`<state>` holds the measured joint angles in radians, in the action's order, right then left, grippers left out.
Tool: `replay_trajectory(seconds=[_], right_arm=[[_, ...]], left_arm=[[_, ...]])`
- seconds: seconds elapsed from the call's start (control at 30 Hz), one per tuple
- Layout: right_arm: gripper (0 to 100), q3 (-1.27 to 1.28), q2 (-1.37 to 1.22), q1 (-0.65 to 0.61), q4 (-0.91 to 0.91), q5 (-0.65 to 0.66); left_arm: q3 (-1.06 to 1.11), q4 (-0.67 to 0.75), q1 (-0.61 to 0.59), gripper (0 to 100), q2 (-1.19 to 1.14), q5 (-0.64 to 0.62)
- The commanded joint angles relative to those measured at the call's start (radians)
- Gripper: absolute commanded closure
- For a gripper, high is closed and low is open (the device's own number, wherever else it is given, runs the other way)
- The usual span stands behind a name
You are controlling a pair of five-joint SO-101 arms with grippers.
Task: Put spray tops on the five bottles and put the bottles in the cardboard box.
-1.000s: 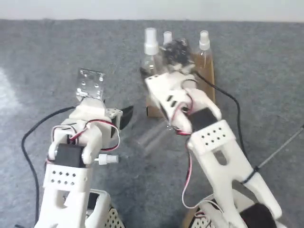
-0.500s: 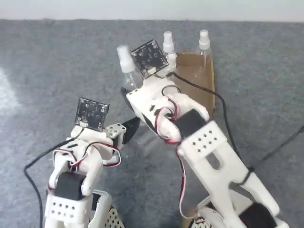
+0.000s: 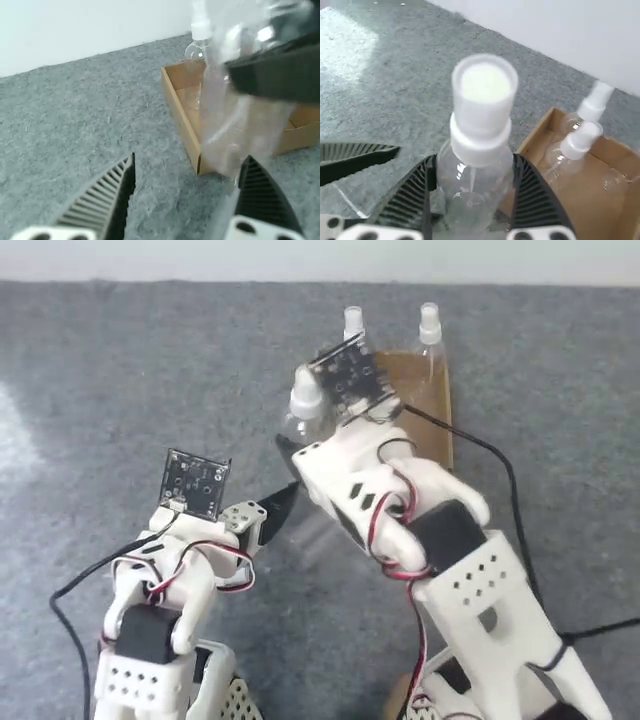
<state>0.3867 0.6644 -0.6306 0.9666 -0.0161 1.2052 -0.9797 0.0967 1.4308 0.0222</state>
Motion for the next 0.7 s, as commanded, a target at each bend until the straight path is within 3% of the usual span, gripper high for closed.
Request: replay_trajectory(seconds=[0.0,0.13,0.27,0.5,0.67], right_arm=[[99.4,-0.071,0.018,0.156,0.005,0.026],[99.4,-0.068,-0.031,0.392,-0.047,0.161],[99.3,-0.063,-0.127,0.555,-0.104,0.176],[99.3,0.117,-0.225,0.549,-0.39,0.178],[99.3,0.137,-0.265,0.507,-0.46,0.178]], left_arm=[[-0.002,-0.008,0.005,70,0.017,0.002],[0.013,-0.002,0.002,70,0.017,0.002],[0.051,0.054,0.002,70,0.017,0.006],[0.077,0.086,0.0,70,0.017,0.005],[0.077,0.087,0.0,70,0.014,0.003]])
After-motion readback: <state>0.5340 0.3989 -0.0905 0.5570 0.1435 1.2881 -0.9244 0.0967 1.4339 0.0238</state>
